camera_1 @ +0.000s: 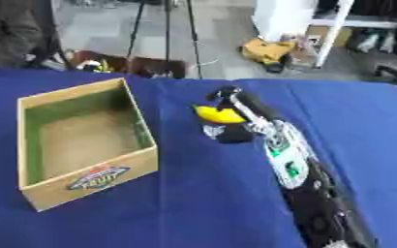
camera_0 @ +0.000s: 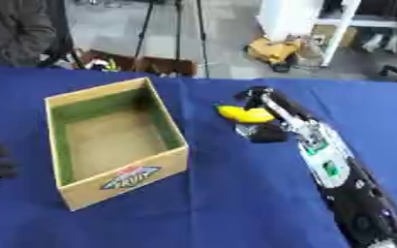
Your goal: Pick up objects on the table and place them in the box.
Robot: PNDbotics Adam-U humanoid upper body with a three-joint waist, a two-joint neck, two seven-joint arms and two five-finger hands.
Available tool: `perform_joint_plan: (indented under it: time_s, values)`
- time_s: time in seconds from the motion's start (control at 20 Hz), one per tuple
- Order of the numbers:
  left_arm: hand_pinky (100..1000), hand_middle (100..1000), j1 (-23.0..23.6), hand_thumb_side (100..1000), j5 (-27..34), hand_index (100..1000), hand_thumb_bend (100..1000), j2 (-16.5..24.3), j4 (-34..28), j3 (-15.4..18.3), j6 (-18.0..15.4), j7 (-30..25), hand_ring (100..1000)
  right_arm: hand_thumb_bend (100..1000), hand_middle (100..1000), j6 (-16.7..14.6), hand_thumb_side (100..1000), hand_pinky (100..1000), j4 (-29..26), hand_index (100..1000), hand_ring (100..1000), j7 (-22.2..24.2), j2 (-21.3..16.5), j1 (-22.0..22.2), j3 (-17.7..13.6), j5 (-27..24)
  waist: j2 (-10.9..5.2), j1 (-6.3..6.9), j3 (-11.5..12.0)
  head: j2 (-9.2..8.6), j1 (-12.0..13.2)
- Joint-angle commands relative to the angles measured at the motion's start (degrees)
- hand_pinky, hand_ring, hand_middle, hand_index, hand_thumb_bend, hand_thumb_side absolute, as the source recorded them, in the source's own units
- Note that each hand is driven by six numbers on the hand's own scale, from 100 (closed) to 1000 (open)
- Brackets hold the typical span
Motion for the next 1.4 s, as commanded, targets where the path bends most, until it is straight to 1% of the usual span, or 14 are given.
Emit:
perform_joint_plan:
  time_s: [0.05, 0.15, 0.4, 0.45, 0.5, 0.55, 0.65, 0.75, 0.8, 1.0, 1.15, 1.4]
  values:
    - [640, 667, -0.4, 886, -0.3, 771, 481, 1.2, -0.7, 0.1, 0.0, 0.0, 639, 249, 758, -0.4, 464, 746, -1.3, 832, 683, 0.0, -0.9, -0.7, -0.6, -0.5, -0.46, -0.02, 0.0, 0.56, 0.2]
    - [640, 667, -0.4, 886, -0.3, 771, 481, 1.2, -0.6, 0.0, 0.1, -0.1, 638, 248, 758, -0.5, 464, 746, -1.4, 832, 683, 0.0, -0.8, -0.5, -0.7, -0.6, -0.29, -0.28, 0.2, 0.64, 0.3]
    - [640, 667, -0.5, 885, -0.3, 769, 481, 1.3, -0.6, 0.0, 0.0, -0.1, 639, 242, 758, -0.5, 464, 747, -1.6, 833, 684, -0.1, -0.9, -0.3, -0.9, -0.9, -0.13, -0.3, 0.0, 0.75, 0.3]
    - [641, 667, -0.5, 872, -0.4, 768, 475, 1.3, -0.6, 0.0, 0.0, -0.1, 639, 217, 758, -0.6, 473, 748, -1.6, 833, 684, -0.1, -0.9, -0.3, -0.9, -0.9, -0.16, -0.29, 0.0, 0.66, 0.3]
    - [641, 667, -0.4, 886, -0.4, 768, 479, 1.3, -0.6, 0.0, 0.0, -0.2, 639, 240, 759, -0.6, 464, 748, -1.6, 834, 684, -0.1, -1.0, -0.3, -0.9, -1.0, -0.14, -0.25, 0.0, 0.66, 0.2]
    - [641, 667, -0.5, 886, -0.4, 769, 479, 1.3, -0.6, 0.0, 0.0, -0.2, 639, 240, 759, -0.6, 463, 748, -1.6, 834, 685, -0.1, -1.1, -0.4, -0.9, -1.0, -0.1, -0.22, -0.1, 0.7, 0.1]
    - [641, 667, -0.5, 886, -0.4, 769, 478, 1.3, -0.6, -0.1, 0.0, -0.3, 639, 239, 761, -0.8, 463, 750, -1.6, 836, 688, -0.2, -1.6, -0.6, -0.9, -1.3, -0.06, -0.19, -0.2, 0.91, 0.1]
    - [641, 667, -0.6, 886, -0.4, 769, 477, 1.3, -0.6, -0.1, 0.0, -0.3, 639, 242, 768, -1.3, 461, 757, -1.1, 841, 700, 0.0, -2.7, -1.1, -0.9, -1.4, -0.05, -0.22, 0.2, 0.87, 0.0]
    - [642, 667, -0.6, 887, -0.4, 769, 476, 1.4, -0.6, -0.2, 0.0, -0.4, 639, 248, 778, -1.6, 458, 770, -0.6, 848, 722, 0.0, -3.5, -1.4, -1.0, -1.4, -0.02, -0.24, 0.4, 0.89, 0.0]
    - [642, 667, -0.9, 887, -0.4, 770, 475, 1.6, -0.7, -0.3, 0.1, -0.5, 639, 266, 818, -3.6, 446, 816, 2.7, 863, 789, 0.1, -7.1, -3.4, -1.4, -1.7, 0.22, -0.4, 1.5, 0.81, -0.3]
    - [642, 667, -1.2, 887, -0.4, 770, 474, 1.8, -0.7, -0.6, 0.1, -0.7, 638, 274, 829, -5.3, 440, 829, 6.1, 869, 812, 0.0, -9.7, -5.1, -1.9, -1.3, 0.39, -0.65, 2.7, 0.63, -0.9]
    - [642, 667, -1.7, 889, -0.4, 770, 471, 2.3, -0.8, -0.9, 0.2, -1.1, 637, 286, 844, -7.7, 422, 847, 12.4, 876, 844, -0.9, -13.1, -7.5, -3.2, 0.3, 0.73, -1.35, 5.3, -0.65, -2.6]
